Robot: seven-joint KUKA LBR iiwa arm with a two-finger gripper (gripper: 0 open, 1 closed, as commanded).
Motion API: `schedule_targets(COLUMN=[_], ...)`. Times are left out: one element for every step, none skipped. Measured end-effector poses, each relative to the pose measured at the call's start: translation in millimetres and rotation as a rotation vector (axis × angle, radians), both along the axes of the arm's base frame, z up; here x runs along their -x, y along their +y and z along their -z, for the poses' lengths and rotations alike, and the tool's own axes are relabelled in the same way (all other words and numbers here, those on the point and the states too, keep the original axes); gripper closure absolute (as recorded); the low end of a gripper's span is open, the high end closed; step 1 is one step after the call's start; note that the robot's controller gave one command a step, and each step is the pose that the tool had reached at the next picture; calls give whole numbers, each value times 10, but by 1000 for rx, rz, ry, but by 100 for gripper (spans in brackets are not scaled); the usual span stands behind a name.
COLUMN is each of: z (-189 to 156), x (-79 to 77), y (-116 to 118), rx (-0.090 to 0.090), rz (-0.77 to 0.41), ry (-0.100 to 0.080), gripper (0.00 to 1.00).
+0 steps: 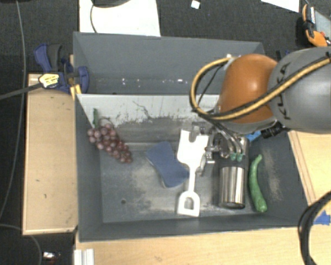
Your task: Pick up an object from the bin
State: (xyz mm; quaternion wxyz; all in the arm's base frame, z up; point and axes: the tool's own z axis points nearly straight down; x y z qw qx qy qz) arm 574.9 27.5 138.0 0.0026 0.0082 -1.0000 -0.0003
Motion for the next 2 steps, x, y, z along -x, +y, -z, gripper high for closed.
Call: schedule_targets(z=[-48,687], x=[-18,-71], y=[-1,-171], rx=[0,-2], rz=[1,-521], ry=[-8,-4], gripper=[0,0])
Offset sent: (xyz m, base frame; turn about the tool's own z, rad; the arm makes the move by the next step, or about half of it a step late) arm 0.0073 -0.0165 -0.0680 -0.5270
